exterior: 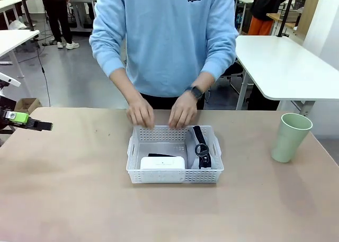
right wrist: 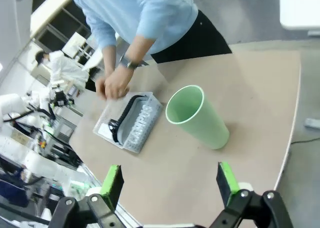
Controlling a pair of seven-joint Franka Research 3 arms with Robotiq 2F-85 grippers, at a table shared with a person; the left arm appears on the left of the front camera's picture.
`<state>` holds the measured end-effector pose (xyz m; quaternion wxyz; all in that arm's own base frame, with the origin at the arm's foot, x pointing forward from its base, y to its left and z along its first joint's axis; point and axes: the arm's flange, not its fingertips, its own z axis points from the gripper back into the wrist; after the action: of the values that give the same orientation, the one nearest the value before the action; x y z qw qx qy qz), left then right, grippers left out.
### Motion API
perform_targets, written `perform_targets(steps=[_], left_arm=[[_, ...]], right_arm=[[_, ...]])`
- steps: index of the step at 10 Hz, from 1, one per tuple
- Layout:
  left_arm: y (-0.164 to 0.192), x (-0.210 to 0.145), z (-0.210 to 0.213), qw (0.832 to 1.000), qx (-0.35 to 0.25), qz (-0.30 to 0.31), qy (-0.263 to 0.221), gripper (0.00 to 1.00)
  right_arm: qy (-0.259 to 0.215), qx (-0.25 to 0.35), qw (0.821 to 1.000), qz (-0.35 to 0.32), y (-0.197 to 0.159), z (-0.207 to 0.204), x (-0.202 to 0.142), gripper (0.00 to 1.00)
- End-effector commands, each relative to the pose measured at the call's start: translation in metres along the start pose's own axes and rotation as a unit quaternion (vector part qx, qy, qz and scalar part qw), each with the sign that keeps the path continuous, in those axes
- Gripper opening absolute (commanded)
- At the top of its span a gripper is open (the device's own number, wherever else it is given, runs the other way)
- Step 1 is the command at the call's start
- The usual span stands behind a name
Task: Efficiently arrange items inside the basket to fit them all.
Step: Pick up the Reusable plastic cup and place it inside the Organizing basket.
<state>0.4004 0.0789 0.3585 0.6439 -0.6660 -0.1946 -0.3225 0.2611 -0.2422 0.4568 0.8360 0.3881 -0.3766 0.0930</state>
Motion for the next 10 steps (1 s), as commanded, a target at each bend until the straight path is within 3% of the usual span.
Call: perform_targets(steps=[1, 2, 3, 5, 6, 7, 8, 9, 10], left_arm=[[-0.002, -0.002, -0.001, 1.0, 0.002, 0.002, 0.0, 1.0], [-0.002, -0.002, -0.001, 1.0, 0.002, 0.002, 0.0, 1.0], [-0.002, -0.002, -0.001, 1.0, 0.002, 0.002, 0.0, 1.0], [-0.002, -0.002, -0.001, 1.0, 0.002, 0.002, 0.0, 1.0], [-0.002, -0.002, -0.001, 1.0, 0.002, 0.002, 0.0, 1.0], [-0.002, -0.002, -0.001, 1.0, 0.002, 0.002, 0.0, 1.0], [-0.002, -0.002, -0.001, 1.0, 0.002, 0.002, 0.0, 1.0], [-0.002, -0.002, -0.001, 1.0, 0.002, 0.002, 0.0, 1.0], [-0.002, -0.002, -0.001, 1.0, 0.002, 0.002, 0.0, 1.0]], right_arm=[[-0.047, -0.022, 0.979, 0.198, -0.003, -0.022, 0.021, 1.0], [-0.092, 0.014, 0.94, 0.328, -0.01, -0.031, 0.026, 1.0], [-0.112, 0.085, 0.903, 0.407, -0.011, -0.041, 0.024, 1.0], [-0.109, 0.193, 0.855, 0.468, -0.009, -0.053, 0.015, 1.0], [-0.092, 0.205, 0.85, 0.475, -0.009, -0.054, 0.011, 1.0], [-0.078, 0.193, 0.872, 0.442, -0.009, -0.053, 0.013, 1.0], [-0.053, 0.125, 0.889, 0.438, 0.013, -0.061, 0.015, 1.0], [-0.053, 0.125, 0.889, 0.438, 0.013, -0.061, 0.015, 1.0], [-0.067, 0.163, 0.873, 0.455, 0.008, -0.063, 0.006, 1.0]])
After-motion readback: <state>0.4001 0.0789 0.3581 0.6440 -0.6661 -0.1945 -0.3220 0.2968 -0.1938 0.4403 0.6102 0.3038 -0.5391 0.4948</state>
